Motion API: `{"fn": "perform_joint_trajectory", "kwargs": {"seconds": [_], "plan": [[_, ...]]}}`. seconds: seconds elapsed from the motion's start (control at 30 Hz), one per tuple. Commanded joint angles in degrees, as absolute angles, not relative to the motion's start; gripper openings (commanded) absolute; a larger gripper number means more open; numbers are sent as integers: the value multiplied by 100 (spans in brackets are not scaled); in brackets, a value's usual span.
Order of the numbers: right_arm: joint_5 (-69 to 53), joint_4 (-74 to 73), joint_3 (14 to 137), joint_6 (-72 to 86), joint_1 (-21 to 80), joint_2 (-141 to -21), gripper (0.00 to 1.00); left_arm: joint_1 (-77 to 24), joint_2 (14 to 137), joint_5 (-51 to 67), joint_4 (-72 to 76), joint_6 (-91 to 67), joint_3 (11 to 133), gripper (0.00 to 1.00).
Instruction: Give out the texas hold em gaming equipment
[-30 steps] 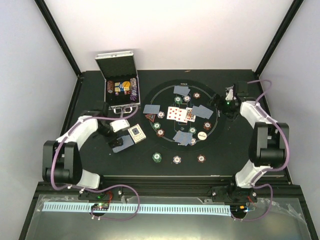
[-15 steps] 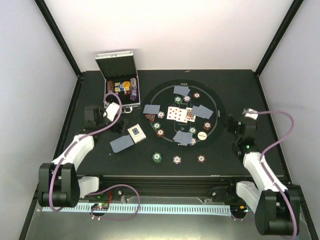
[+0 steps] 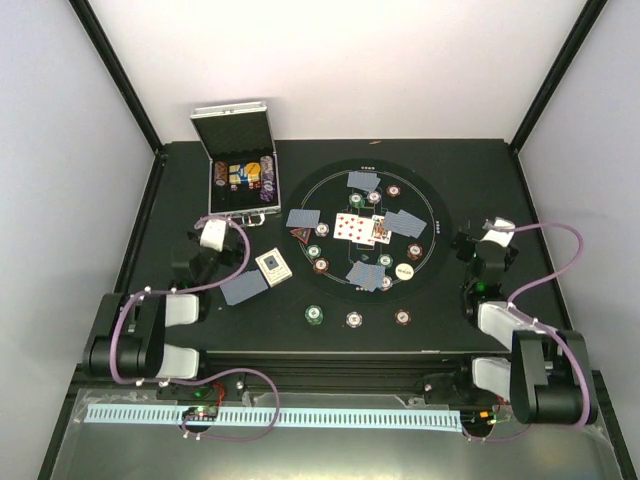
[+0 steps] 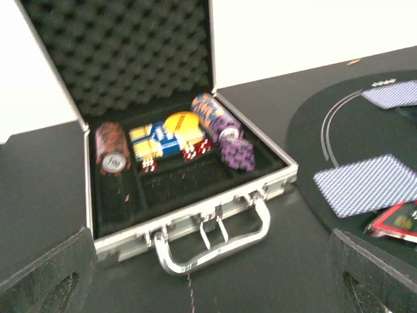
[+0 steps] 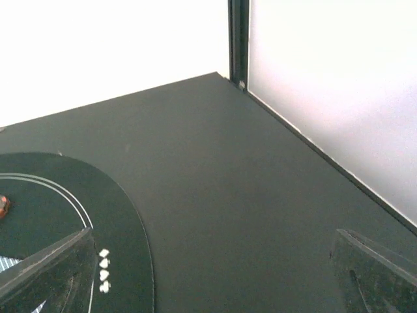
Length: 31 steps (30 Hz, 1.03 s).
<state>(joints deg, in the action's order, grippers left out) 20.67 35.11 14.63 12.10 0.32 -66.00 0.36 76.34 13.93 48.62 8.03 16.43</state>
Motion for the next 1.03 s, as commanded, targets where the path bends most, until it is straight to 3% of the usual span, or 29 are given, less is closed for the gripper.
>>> {"fn": "perform_joint_trajectory", "kwargs": {"seconds": [0.0,0.17,0.23,0.3,0.37,0.43,1.0], "plan": [[2119,5482,1323,926,58,-7138,100,19,8137,682,7338,528,931,99],[1083,7212,1124,128,217,-8262,100,17,7922,286,5546,302,1691,99],[1342,5738,1602,259,293,-7972,100,-15,7968,382,5369,414,1793,99],[1223,6521,1452,233,221,-8224,100,-13,7962,368,5309,406,1819,99],[1216,5758,1598,283,217,-7980,100,-15,7943,356,5291,396,1820,99],[1220,6456,1376,162,276,-8103,100,-9,7937,352,5287,394,1811,99],[430,5767,1647,20,159,-8022,100,-13,7937,352,5290,387,1811,99]]}}
